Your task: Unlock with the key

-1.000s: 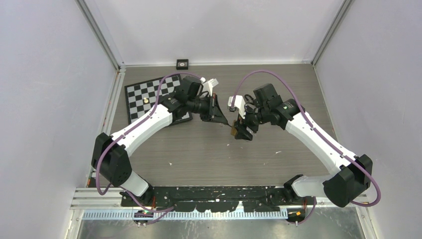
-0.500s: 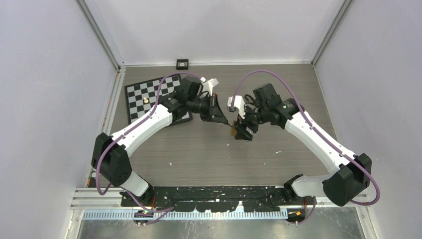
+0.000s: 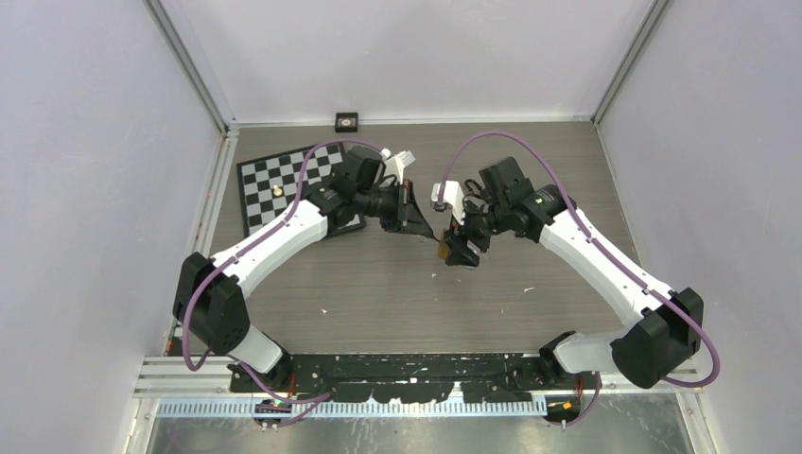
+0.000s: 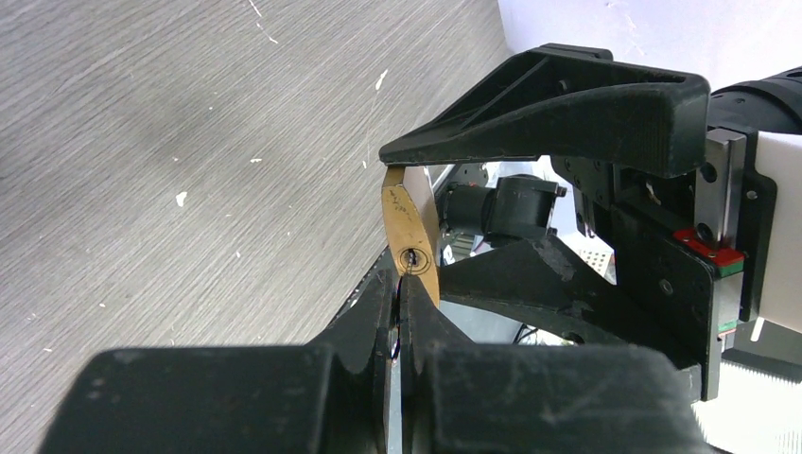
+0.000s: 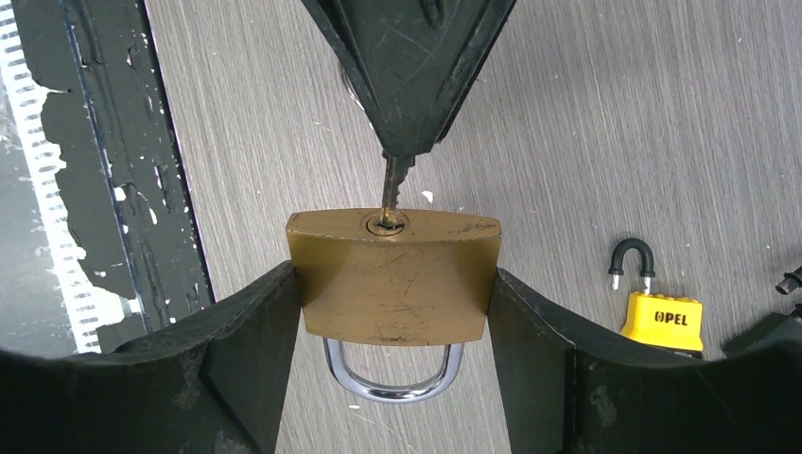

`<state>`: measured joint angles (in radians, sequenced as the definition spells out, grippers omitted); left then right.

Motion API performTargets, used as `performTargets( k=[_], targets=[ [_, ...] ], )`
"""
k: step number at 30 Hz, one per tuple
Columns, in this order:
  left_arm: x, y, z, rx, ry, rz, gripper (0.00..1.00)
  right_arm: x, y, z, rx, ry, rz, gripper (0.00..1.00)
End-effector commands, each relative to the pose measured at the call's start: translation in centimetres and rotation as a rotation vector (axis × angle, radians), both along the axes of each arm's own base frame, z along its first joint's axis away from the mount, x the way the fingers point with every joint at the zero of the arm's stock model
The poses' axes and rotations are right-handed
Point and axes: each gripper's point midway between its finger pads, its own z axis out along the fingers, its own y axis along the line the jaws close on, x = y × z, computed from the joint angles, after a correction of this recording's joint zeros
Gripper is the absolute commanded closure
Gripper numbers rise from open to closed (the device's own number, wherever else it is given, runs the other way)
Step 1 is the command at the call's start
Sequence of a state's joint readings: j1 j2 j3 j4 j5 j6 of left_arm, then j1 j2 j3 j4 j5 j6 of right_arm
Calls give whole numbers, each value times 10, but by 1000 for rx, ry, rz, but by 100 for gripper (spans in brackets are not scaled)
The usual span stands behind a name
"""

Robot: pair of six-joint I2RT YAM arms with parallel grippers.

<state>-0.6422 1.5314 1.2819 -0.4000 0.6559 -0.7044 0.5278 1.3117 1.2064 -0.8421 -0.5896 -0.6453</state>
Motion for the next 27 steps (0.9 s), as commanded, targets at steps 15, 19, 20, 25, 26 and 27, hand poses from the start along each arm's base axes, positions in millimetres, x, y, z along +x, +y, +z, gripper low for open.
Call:
performTargets(
  k=[15,19,20,25,26,27],
  targets=[
    [-8,-11,18,-79,-18,-48,100,9,18,46,143,-90,39,99],
    [-9,-12,14,-71,-15,-50,100,11,19,50,149,-100,33,100],
    [-10,-12,12,-67,-12,-51,100,12,19,50,149,-101,31,100],
    [-14,-16,1,-53,10,-66,100,12,19,52,144,-109,36,99],
    [-15,-17,0,-54,13,-70,100,12,18,52,142,-111,38,100],
    [-16,-19,-1,-56,17,-76,100,11,18,52,138,-104,44,100]
  ],
)
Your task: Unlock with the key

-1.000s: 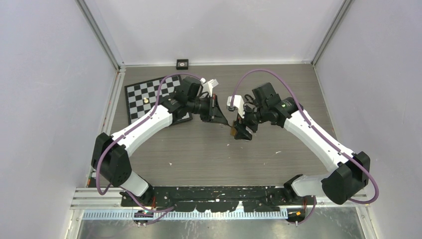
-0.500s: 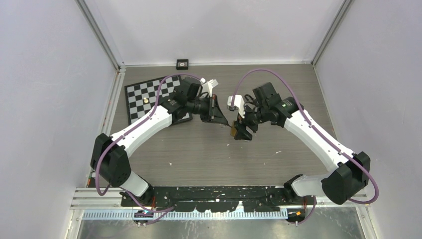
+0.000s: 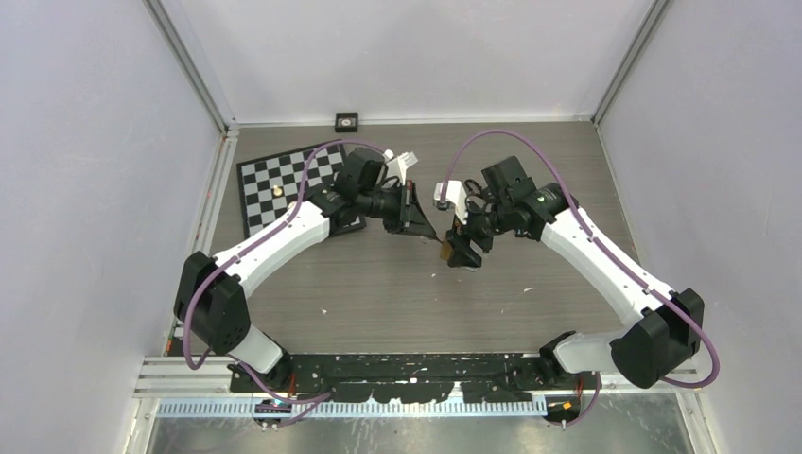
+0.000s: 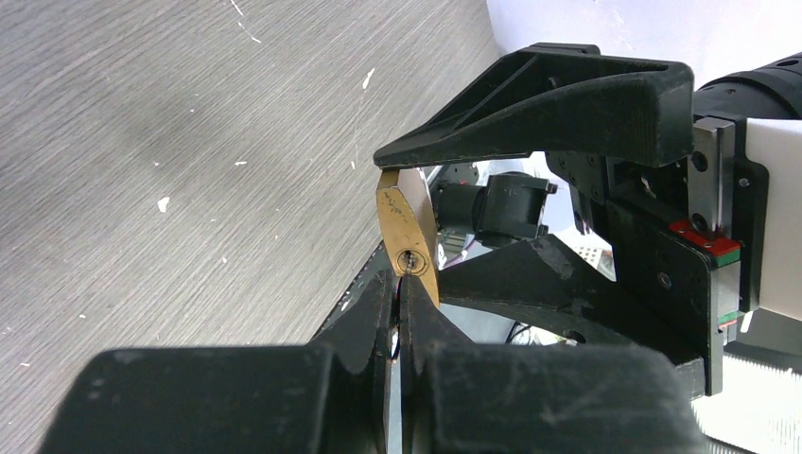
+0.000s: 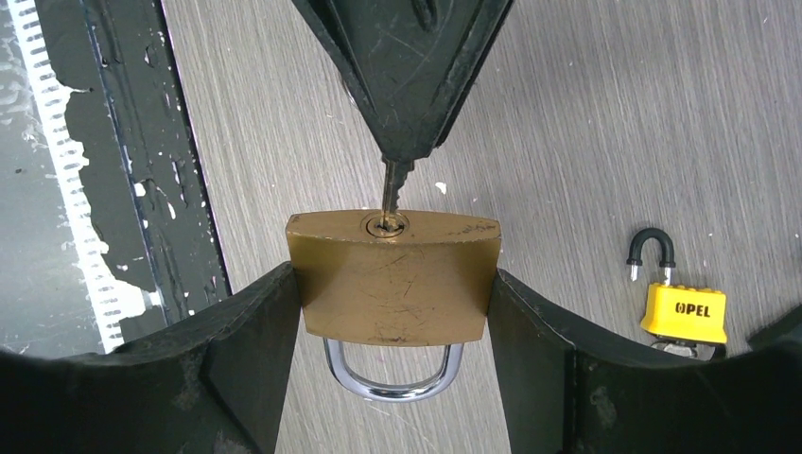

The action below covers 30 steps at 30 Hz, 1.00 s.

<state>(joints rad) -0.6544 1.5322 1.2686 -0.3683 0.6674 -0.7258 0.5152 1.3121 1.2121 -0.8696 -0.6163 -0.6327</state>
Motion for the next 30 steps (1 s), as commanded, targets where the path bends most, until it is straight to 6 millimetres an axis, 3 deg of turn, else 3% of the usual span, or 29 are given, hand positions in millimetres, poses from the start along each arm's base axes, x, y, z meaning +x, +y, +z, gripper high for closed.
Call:
performTargets(
  k=[1,5,12,17,23,30],
  targets=[
    [-12,-15,-2,-37,8,-69,100,15,21,50,128,-134,54,100],
    [-16,-17,-5,-35,2,-86,100,13,23,50,137,-111,67,100],
    [-22,-17,2,-62,15,-91,100,38,16,52,106,-196,-62,99],
    [-23,-18,3,-72,50,-97,100,45,9,51,78,-231,-99,100],
    [-21,-18,0,-67,61,-96,100,40,7,49,68,-238,-73,100],
    [-13,-17,-1,-54,38,-88,100,14,12,41,72,-192,58,100]
  ],
)
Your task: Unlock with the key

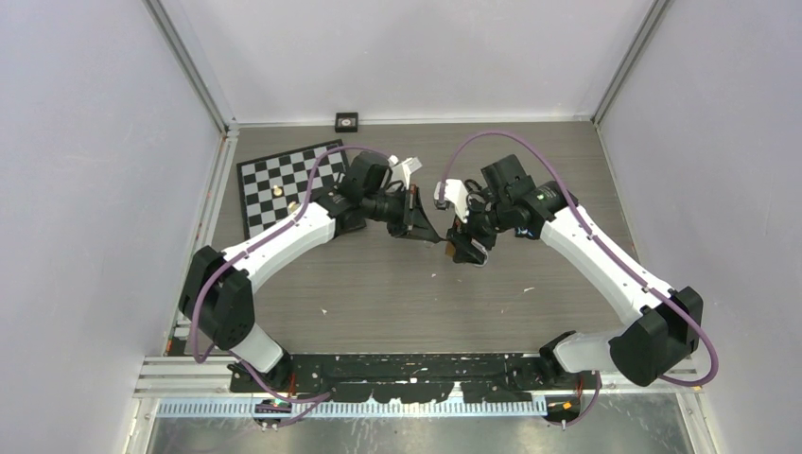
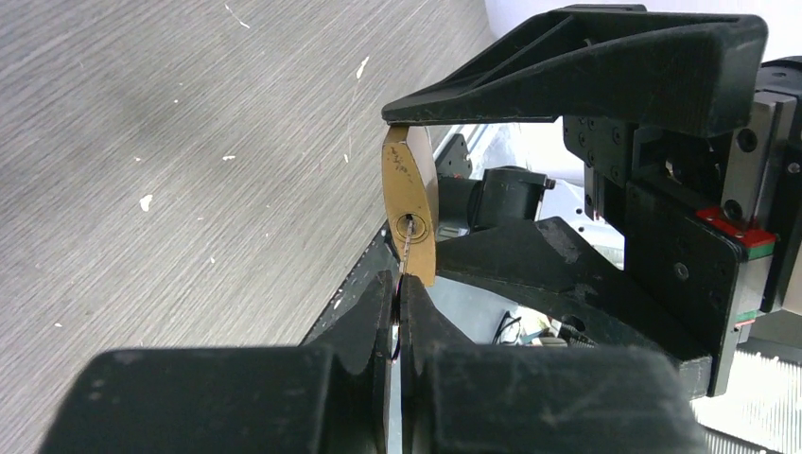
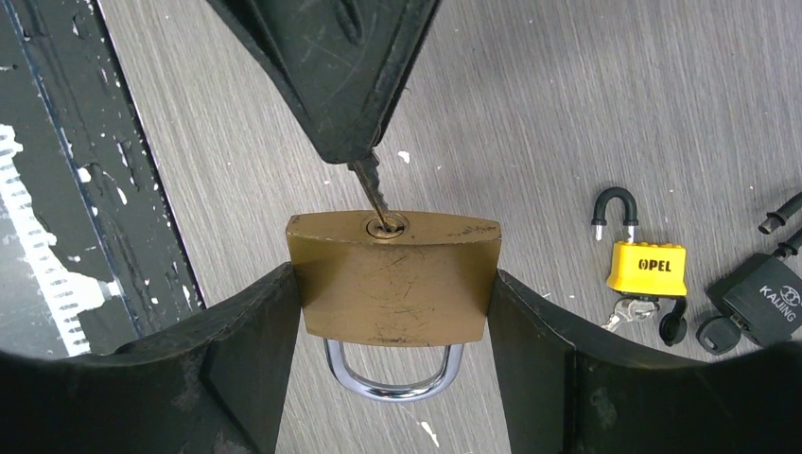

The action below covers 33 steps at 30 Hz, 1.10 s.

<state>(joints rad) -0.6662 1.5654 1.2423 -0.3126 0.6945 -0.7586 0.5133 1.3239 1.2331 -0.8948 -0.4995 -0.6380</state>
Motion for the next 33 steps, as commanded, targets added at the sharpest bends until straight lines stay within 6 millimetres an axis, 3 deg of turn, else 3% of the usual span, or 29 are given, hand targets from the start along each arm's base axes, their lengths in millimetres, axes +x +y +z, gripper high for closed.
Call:
performTargets(
  k=[1,15,33],
  targets=[
    [-9,-8,12,-39,-9,-70,100,-2,27,45,156,-147,146,100],
    [-8,-7,9,-13,-52,-89,100,-25,31,40,155,-74,253,100],
    [-33,-11,10,-24,-67,-182,100,-23,27,40,114,-120,315,100]
  ],
)
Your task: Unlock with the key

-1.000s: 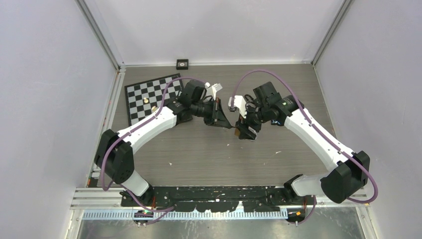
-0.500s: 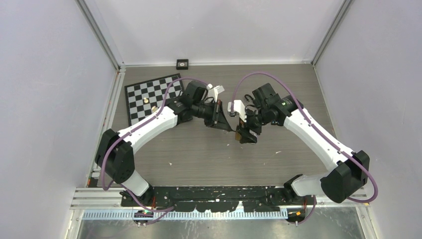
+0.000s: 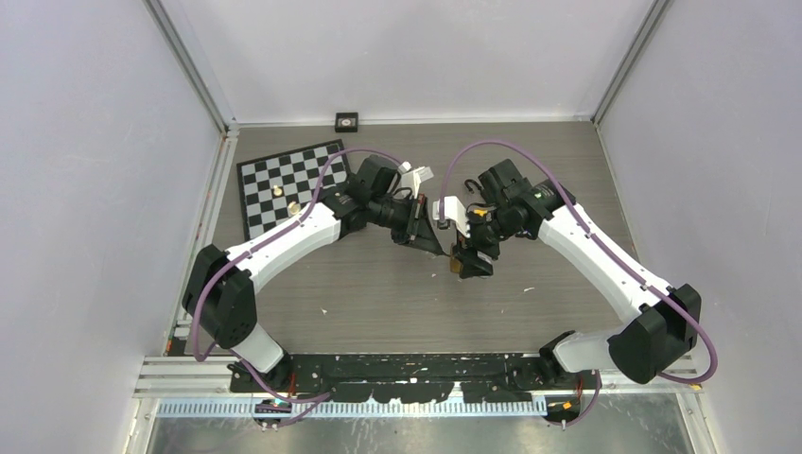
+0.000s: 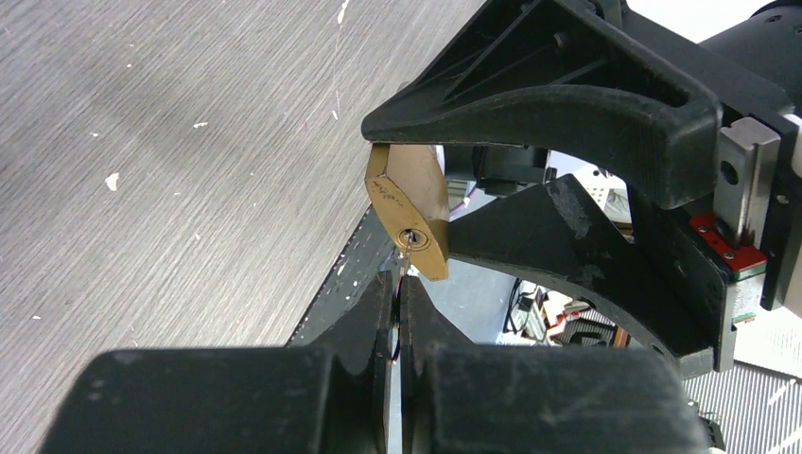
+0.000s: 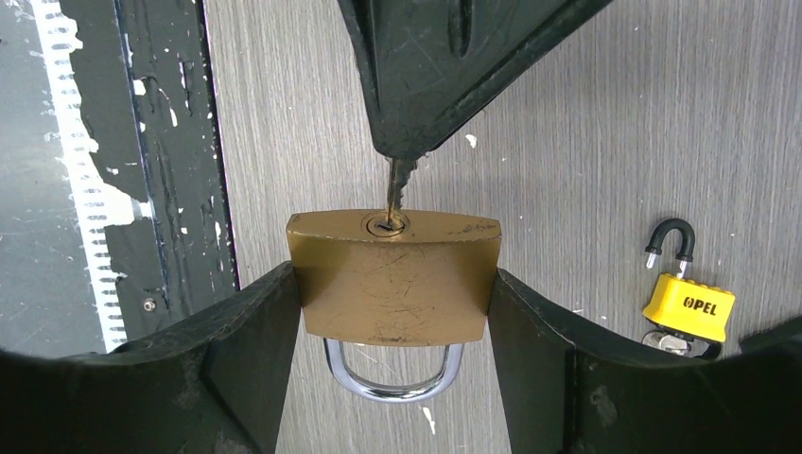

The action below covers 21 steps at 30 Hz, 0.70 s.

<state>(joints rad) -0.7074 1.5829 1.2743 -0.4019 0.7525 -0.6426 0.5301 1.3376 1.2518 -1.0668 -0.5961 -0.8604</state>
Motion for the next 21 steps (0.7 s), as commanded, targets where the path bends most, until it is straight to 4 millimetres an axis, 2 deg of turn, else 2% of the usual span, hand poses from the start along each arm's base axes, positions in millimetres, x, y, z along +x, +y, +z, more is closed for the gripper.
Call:
performTargets(
  k=[1,8,21],
  targets=[
    [-7,-7,17,-54,-41,-43,100,13,29,48,161,-148,82,100],
    [-11,-6,19,-61,-15,-46,100,26,23,47,134,-228,44,99],
    [-4,-1,15,-68,47,-14,100,28,10,39,79,-307,69,99]
  ],
)
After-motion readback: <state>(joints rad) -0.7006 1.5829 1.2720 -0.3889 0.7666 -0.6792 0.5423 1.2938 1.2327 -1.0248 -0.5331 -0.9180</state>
